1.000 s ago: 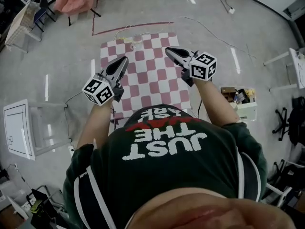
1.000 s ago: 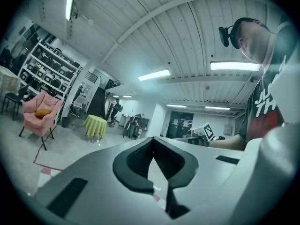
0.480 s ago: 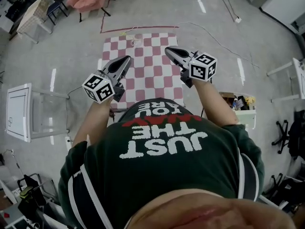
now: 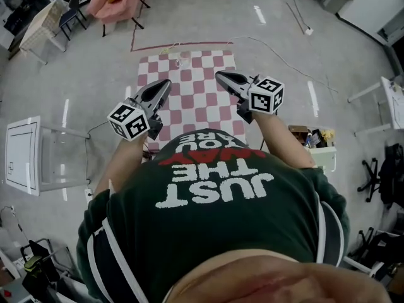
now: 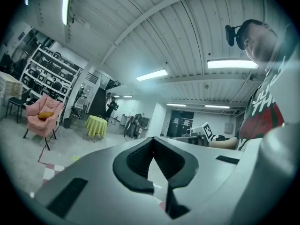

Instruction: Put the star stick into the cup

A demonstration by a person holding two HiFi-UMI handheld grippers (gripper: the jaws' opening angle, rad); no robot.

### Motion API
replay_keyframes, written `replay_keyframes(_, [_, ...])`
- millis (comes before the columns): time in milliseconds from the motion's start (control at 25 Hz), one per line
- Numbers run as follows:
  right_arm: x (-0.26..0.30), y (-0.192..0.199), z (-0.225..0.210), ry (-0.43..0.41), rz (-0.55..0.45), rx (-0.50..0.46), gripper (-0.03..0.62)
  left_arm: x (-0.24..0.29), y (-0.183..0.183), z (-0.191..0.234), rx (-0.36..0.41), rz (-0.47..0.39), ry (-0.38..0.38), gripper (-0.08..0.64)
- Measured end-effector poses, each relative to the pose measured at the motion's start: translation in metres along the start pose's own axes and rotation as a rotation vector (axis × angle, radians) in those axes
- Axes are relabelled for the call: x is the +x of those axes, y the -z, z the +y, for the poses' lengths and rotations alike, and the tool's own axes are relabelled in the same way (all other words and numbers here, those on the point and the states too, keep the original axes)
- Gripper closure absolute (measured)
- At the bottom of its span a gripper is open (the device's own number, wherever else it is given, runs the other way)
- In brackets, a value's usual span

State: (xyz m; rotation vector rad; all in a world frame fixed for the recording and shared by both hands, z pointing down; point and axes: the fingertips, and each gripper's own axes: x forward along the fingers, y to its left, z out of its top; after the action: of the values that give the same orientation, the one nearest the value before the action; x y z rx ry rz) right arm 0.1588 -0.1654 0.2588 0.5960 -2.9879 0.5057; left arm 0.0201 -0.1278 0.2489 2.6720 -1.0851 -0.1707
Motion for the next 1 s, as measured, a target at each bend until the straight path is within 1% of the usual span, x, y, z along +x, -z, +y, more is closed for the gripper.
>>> replay_keyframes(280, [0.009, -0.002, 0.004, 0.009, 0.006, -0.019, 0.558, -0.013, -0.004, 0.013, -0.017, -0.01, -0.015, 0.549])
replay_keyframes(560, [0.01, 0.002, 0.003, 0.019, 0.022, -0.026, 0.559, -0.014, -0.001, 0.014, -0.021, -0.012, -0.01, 0.549])
replay_keyframes(1000, [0.004, 0.001, -0.001, 0.018, 0.021, -0.038, 0.56, -0.009, 0.002, 0.014, -0.029, -0.023, -0.014, 0.549])
